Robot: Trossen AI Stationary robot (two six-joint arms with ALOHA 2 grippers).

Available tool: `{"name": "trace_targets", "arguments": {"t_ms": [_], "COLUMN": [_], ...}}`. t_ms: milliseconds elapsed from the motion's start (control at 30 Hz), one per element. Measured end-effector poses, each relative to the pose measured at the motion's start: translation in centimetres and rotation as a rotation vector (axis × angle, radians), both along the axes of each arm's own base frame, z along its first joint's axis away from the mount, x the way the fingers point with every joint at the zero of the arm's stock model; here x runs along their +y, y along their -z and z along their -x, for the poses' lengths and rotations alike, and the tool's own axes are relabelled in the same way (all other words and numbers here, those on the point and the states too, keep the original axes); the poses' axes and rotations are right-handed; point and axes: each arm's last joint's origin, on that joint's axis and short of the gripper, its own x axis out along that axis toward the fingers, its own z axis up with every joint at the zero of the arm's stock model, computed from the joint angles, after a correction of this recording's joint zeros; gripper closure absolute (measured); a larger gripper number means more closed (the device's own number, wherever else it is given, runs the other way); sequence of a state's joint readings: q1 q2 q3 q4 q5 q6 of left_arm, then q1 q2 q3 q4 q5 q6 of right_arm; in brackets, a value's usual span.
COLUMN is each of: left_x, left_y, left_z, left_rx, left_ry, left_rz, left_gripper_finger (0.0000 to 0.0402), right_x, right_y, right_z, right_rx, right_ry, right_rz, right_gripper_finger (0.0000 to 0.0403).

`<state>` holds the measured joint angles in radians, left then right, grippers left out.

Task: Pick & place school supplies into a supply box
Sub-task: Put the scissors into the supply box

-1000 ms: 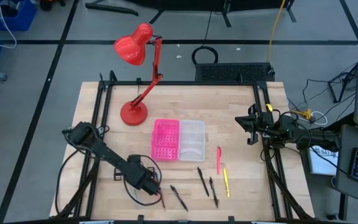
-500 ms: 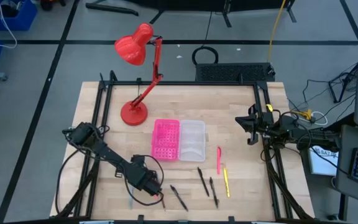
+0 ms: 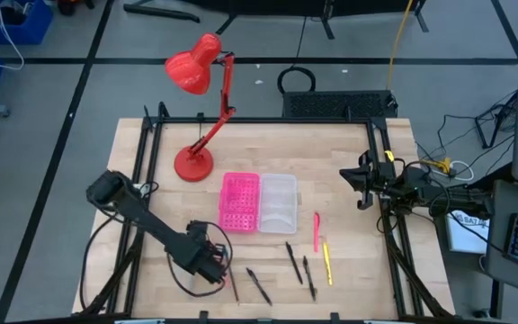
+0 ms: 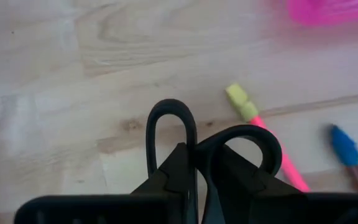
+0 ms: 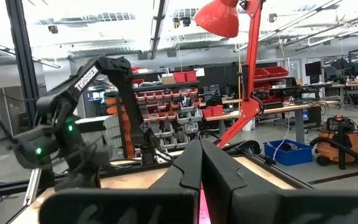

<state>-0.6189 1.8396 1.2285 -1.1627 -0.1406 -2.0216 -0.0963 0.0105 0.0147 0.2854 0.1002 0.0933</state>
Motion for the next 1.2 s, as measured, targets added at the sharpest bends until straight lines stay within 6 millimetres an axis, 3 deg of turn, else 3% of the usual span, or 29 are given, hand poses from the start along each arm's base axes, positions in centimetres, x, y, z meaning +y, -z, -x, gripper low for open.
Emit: {"name": "trace_targets", "arguments": {"t_ms": [267, 500, 667, 833, 1033, 1200], "left_x": [1.5, 4.9, 8.5, 12.3, 16.6, 18.7], "left_y": [-3.8, -6.4, -6.9, -7.9, -8.9, -6.9], "left_z": [0.1, -1.6, -4.7, -8.1, -9.7, -11.3], "left_rx": [-0.188, -0.313, -0.433, -0.659, -0.803, -0.782], "left_ry": [0.049, 0.088, 0.175, 0.253, 0.277, 0.247], "left_rz": [-0.017, 0.043, 0.095, 0.073, 0.008, 0.002], "left_gripper_finger": [0.0343, 0.0343, 0.0343, 0.0343, 0.0343, 0.0343], "right_x": [0.0, 0.0, 0.0, 0.0, 0.0, 0.0], "right_y": [0.0, 0.0, 0.0, 0.0, 0.0, -0.3], "right_z": [0.0, 0.0, 0.0, 0.0, 0.0, 0.1], "right_rx": [-0.001, -0.002, -0.002, -0.002, -0.002, -0.030], "right_ry": [0.000, 0.001, 0.002, 0.002, 0.005, 0.007], "right_rz": [0.000, 0.000, 0.000, 0.000, 0.007, 0.012], "right_gripper_finger": [0.0403, 0.0403, 0.0403, 0.0403, 0.0403, 0.0403]}}
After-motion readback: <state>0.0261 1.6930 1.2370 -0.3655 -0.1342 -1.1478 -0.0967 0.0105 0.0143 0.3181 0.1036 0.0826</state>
